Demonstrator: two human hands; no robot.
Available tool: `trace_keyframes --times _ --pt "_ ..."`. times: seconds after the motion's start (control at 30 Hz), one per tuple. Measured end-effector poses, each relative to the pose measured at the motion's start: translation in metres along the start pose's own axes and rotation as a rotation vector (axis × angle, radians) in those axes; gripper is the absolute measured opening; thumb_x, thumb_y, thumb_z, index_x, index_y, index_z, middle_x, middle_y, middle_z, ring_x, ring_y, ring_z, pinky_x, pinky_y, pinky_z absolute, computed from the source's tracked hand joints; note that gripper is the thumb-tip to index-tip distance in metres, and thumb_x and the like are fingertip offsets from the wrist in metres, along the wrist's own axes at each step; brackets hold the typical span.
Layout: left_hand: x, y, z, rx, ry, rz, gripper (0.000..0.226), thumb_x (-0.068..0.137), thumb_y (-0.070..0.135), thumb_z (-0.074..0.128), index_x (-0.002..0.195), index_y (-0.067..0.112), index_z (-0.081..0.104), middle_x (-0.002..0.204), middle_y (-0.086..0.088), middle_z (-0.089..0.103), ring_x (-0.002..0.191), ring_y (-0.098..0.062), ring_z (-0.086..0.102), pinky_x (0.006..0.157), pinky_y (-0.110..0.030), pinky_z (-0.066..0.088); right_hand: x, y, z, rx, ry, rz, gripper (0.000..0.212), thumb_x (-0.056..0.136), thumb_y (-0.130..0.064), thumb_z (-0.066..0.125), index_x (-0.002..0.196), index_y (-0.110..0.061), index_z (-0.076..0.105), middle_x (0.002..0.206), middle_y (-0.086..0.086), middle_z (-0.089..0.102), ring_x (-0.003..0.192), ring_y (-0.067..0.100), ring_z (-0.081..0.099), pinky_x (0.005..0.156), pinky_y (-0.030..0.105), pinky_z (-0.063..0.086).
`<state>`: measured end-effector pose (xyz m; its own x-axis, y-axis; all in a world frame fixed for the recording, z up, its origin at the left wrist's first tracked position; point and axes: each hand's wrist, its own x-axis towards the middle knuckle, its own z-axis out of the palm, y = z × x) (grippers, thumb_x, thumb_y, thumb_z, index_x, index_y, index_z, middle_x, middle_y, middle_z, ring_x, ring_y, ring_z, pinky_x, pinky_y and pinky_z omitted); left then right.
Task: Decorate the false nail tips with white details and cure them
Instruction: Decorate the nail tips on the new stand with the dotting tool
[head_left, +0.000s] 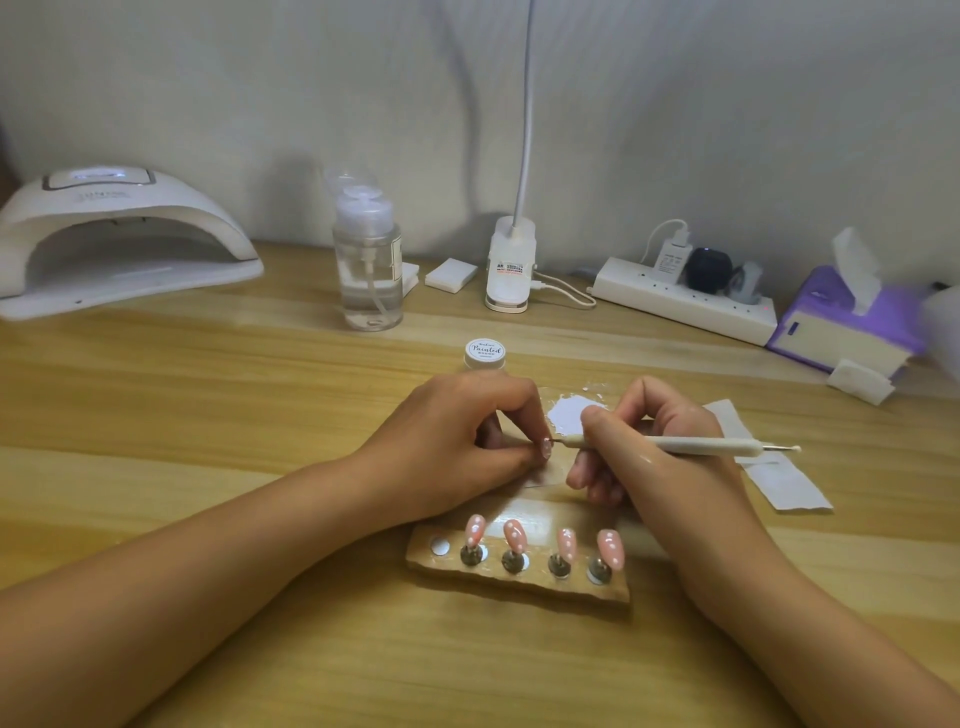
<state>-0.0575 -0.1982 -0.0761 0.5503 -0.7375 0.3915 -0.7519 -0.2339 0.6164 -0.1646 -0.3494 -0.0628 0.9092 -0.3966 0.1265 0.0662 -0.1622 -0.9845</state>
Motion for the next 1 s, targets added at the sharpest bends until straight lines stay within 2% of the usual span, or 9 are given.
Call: trace_keyframes --times 0.27,0.53,0.83,1.0 --pt "0.0000 0.0008 -0.0004 -0.001 -0.004 0.008 0.018 0.080 0.013 0.078 0.079 0.027 0.067 0.075 0.028 0.058 0.058 -0.008 0.057 0.058 -0.014 0.039 -0.0004 0.0001 -0.0007 -0.025 -0.008 -0.002 0.021 0.085 -0.014 0.061 0.072 -0.009 0.045 0.058 0.013 0.068 0.046 0.012 0.056 0.045 0.022 0.046" --pt "-0.0001 0.0000 0.0000 -0.002 0.004 0.009 0.019 0.080 0.013 0.078 0.079 0.029 0.067 0.078 0.022 0.058 0.059 -0.011 0.059 0.058 -0.016 0.041 -0.0006 -0.0028 0.0001 0.008 0.012 0.004 0.021 0.084 -0.015 0.061 0.073 -0.007 0.046 0.056 0.012 0.067 0.045 0.012 0.055 0.046 0.020 0.046" --pt "-0.0001 -0.0001 0.0004 -0.008 0.002 -0.002 0.014 0.080 0.013 0.079 0.080 0.023 0.069 0.078 0.027 0.059 0.059 -0.009 0.058 0.059 -0.012 0.039 -0.0010 -0.0035 0.0007 0.017 0.038 0.050 0.018 0.079 -0.004 0.055 0.066 -0.009 0.043 0.046 0.013 0.058 0.039 0.012 0.044 0.037 0.021 0.039" --pt "0.0003 -0.0001 0.0005 -0.014 0.001 -0.009 0.013 0.080 0.012 0.079 0.081 0.022 0.070 0.078 0.026 0.059 0.059 -0.010 0.058 0.059 -0.015 0.039 -0.0017 -0.0040 0.0012 -0.014 0.026 0.033 0.020 0.079 -0.004 0.057 0.066 -0.009 0.042 0.050 0.013 0.062 0.040 0.011 0.048 0.039 0.021 0.041"
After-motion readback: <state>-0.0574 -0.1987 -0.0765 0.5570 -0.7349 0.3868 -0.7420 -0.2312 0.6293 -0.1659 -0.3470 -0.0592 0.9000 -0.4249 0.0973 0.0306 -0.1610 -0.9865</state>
